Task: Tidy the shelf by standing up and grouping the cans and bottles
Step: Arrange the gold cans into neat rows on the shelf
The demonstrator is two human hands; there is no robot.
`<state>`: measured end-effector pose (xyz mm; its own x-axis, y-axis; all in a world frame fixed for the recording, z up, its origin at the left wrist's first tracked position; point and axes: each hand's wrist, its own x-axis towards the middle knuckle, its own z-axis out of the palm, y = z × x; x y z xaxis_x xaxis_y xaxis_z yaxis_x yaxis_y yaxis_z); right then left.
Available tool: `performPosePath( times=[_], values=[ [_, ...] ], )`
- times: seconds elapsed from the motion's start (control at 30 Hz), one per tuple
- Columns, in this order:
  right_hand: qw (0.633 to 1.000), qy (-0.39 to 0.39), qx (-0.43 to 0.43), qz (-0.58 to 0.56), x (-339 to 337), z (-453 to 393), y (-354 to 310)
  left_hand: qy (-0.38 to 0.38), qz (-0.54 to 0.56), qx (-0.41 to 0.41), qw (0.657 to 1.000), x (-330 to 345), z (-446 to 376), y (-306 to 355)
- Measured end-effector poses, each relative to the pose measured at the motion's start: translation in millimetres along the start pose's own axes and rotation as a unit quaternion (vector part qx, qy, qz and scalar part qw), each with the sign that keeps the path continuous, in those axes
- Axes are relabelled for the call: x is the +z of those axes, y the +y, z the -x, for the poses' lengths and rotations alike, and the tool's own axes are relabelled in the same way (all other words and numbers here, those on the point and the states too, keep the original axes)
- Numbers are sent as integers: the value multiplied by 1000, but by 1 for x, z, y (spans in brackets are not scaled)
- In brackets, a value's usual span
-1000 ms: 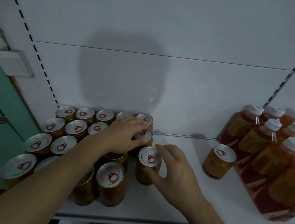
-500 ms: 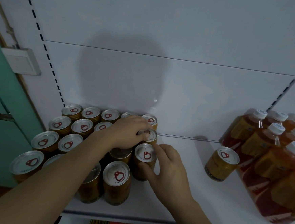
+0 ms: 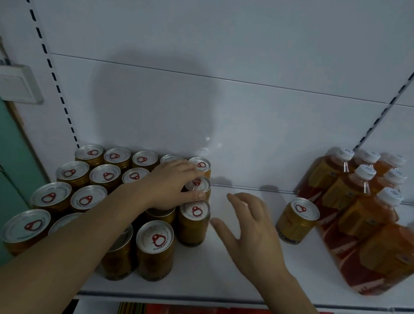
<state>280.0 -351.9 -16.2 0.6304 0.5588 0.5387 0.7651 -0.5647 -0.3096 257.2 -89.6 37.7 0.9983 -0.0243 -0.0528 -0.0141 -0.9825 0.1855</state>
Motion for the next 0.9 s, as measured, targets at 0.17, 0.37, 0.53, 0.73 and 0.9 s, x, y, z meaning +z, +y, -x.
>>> performPosePath(
  times=[0.17, 0.37, 0.53, 0.73, 0.9],
  values=[
    [994, 49, 35, 90, -37, 7, 59, 25, 44, 0, 999, 0, 1, 16],
    [972, -4, 186, 146, -55, 15, 114, 40, 20, 23, 999, 3, -6, 56],
    [984, -25, 158, 76, -49, 28, 124, 69, 26, 9, 997, 9, 10, 64],
    [994, -9, 108, -8, -42, 54, 62, 100, 21, 10, 995, 15, 48, 60],
    [996, -30, 76, -46, -25, 69, -2, 141, 14, -14, 990, 13, 90, 56]
  ],
)
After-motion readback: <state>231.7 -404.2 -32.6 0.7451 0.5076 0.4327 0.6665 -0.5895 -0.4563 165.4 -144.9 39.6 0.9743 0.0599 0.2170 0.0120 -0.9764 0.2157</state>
